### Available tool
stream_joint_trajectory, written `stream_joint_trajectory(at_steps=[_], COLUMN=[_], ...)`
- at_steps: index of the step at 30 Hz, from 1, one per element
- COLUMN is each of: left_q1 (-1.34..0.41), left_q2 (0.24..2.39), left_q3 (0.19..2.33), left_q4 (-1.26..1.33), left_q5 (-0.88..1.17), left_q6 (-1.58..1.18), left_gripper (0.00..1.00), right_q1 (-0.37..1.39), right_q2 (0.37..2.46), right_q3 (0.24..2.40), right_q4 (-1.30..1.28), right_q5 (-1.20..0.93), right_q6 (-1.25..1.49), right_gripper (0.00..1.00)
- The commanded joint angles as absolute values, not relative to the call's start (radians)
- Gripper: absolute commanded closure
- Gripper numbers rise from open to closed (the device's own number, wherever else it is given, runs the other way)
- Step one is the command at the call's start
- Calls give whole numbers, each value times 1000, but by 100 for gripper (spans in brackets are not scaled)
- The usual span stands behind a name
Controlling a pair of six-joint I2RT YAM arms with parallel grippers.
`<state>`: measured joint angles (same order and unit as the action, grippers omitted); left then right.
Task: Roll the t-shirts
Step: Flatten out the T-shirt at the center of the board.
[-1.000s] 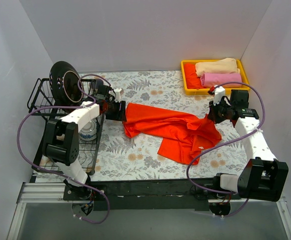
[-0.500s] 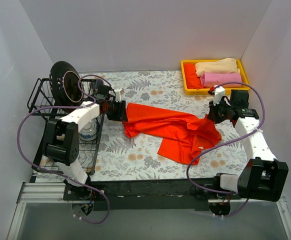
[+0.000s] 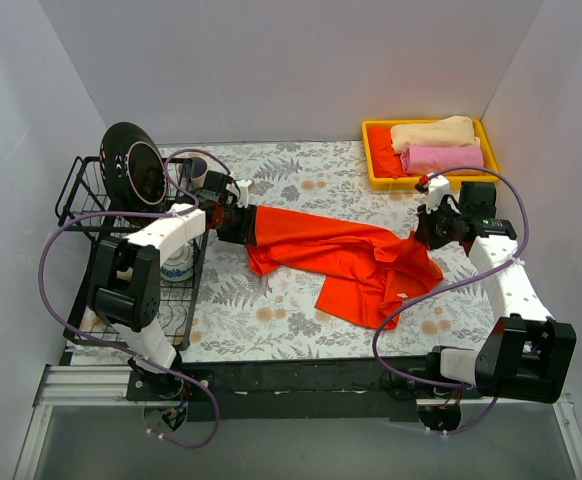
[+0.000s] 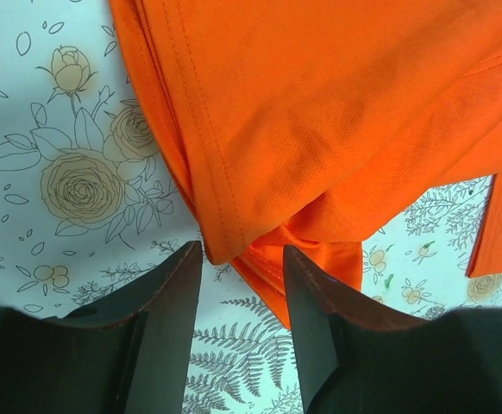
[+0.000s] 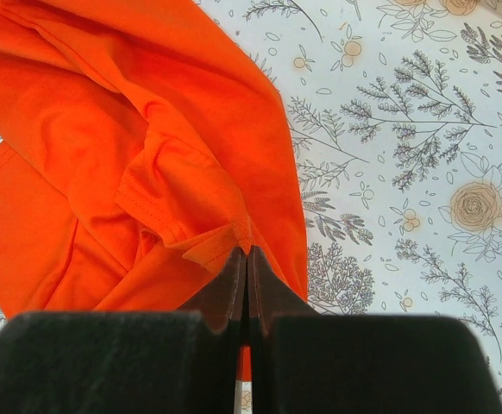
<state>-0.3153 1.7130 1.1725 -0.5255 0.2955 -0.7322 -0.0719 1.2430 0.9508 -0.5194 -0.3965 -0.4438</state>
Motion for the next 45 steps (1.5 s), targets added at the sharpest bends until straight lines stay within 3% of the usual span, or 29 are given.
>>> stream_joint_trajectory(at_steps=[1, 18, 25, 31, 33, 37, 45], left_q1=[-322, -322, -322, -322, -324, -322, -307], left_q2=[1690, 1727, 1730, 1735, 1735, 1724, 1671], left_q3=[1180, 1184, 1209, 1230, 1252, 1344, 1638], left_q4=[-538, -548, -543, -534, -535, -546, -566], left_q5=[244, 293, 287, 279, 275, 232, 193], left_q6=[-712, -733, -726, -703, -681, -626, -564], left_gripper=[58, 66, 80, 100, 100, 100, 100], right_q1=[-77, -75, -77, -77, -77, -77, -156], right_q2=[1244, 1235, 1235, 1238, 1239, 1246, 1347], right_q3=[966, 945, 943, 945, 951, 1003, 1404], right_q4=[-486, -476, -472, -468, -468, -456, -480], right_q5=[-417, -411, -408, -407, -403, -358, -256], right_q6=[-436, -442, -442, -443, -445, -451, -465], right_gripper=[99, 99, 99, 99, 99, 99, 99])
